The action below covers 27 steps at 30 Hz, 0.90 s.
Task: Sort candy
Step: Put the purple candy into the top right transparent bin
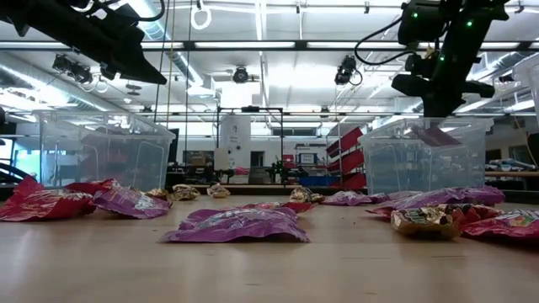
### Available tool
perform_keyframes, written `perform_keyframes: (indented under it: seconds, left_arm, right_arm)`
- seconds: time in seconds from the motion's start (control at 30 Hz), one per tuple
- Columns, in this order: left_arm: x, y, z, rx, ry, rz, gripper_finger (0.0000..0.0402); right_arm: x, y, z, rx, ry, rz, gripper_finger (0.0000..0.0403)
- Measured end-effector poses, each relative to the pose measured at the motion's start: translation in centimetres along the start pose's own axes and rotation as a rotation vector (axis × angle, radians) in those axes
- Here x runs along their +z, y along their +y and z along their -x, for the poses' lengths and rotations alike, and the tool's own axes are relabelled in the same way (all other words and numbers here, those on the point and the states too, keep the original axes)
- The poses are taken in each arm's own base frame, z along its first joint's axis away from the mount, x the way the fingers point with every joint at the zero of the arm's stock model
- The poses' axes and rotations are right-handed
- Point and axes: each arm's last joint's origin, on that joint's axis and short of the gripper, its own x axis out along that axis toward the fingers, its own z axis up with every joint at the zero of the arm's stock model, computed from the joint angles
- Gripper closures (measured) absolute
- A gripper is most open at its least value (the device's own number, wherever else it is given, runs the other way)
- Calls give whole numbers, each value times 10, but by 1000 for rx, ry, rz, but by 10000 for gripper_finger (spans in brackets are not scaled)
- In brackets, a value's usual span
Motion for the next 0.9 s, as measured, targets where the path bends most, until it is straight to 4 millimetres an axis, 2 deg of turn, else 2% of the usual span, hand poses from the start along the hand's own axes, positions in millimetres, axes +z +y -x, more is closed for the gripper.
perform_keyframes:
  seconds: [0.9]
  left_arm:
    - [0,0,0,0,0,0,393]
  right_arm:
    - [-4,-9,-1,-71,57,-25,401]
